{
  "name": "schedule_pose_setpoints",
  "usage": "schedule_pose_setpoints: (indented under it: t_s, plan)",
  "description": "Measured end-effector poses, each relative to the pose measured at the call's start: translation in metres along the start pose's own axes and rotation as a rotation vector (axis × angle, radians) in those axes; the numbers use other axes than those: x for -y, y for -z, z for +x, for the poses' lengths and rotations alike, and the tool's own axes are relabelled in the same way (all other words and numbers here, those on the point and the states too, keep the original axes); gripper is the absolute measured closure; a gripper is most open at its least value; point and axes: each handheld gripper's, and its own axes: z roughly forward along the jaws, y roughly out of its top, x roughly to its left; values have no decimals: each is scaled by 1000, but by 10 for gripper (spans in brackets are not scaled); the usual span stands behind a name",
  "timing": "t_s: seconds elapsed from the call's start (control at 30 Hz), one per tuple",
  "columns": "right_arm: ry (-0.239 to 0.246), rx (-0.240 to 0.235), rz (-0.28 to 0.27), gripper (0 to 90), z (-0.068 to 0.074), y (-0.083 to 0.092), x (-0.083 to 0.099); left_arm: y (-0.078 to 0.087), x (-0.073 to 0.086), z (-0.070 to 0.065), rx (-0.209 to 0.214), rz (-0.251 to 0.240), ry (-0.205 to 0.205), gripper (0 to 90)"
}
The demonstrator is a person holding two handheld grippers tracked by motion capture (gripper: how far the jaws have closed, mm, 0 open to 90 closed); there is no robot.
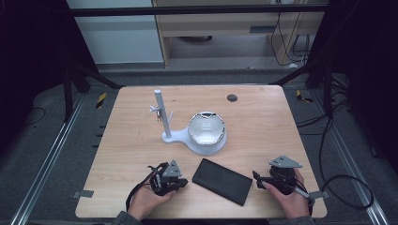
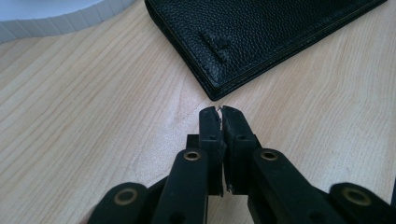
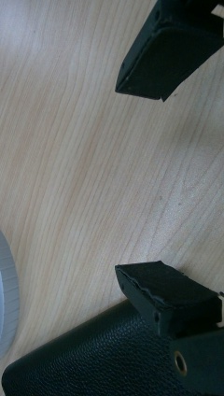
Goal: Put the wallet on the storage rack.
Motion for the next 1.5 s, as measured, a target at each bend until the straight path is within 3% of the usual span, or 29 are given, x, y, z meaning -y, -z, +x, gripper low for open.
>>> schedule_pose_setpoints:
  t_s: [0.73,1.13,1.37,1.5]
  plan:
    - [6,-12,-2,108,2,0,-1,-13,-7,3,-22,48,-27,899]
    - [13,-18,-11,107,4,1,-2,-17,-10,2,-18,44,-35,898]
    - [42,-55,-47,107,15,5,-9,-15,-10,4,-4,6,-9,898]
    - [61,-126,-65,98,36,6,-15,-12,-10,6,11,-23,7,897]
